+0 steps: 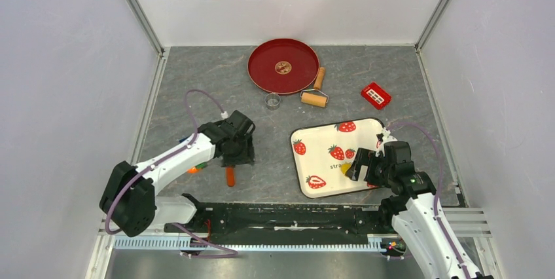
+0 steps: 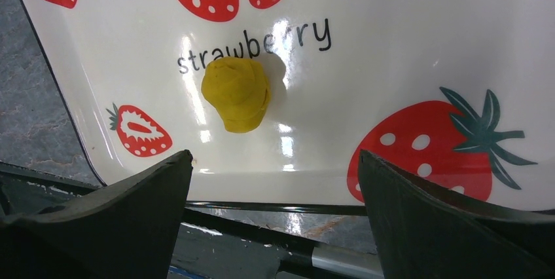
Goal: Roll out the dumpling wrappers from the dough
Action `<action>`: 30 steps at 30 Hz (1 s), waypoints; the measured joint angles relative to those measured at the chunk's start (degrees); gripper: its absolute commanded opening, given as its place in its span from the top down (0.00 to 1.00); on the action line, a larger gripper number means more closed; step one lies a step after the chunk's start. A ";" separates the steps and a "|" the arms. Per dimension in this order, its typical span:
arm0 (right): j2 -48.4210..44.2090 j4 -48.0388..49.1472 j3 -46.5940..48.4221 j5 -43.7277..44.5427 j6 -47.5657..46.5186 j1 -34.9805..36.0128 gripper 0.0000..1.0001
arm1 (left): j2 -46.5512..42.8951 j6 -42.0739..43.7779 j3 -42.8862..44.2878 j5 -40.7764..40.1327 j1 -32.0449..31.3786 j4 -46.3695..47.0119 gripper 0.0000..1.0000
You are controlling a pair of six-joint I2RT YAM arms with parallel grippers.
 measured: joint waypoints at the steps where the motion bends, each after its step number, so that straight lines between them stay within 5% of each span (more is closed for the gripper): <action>1: 0.00 -0.20 0.00 0.07 -0.07 0.00 0.02 | 0.15 -0.13 0.37 0.96 -1.03 1.11 0.31; 15: 0.11 -1.60 0.00 0.66 -0.90 0.00 0.02 | 14.82 -14.49 0.24 21.22 -12.20 37.16 0.40; 27: -0.31 -2.03 1.36 0.90 -0.81 0.00 0.02 | 23.37 -18.43 -0.44 23.04 -13.68 44.96 0.57; 30: -0.37 -2.05 1.40 0.92 -0.79 0.00 0.02 | 24.04 -18.95 -0.76 23.02 -13.75 47.08 0.69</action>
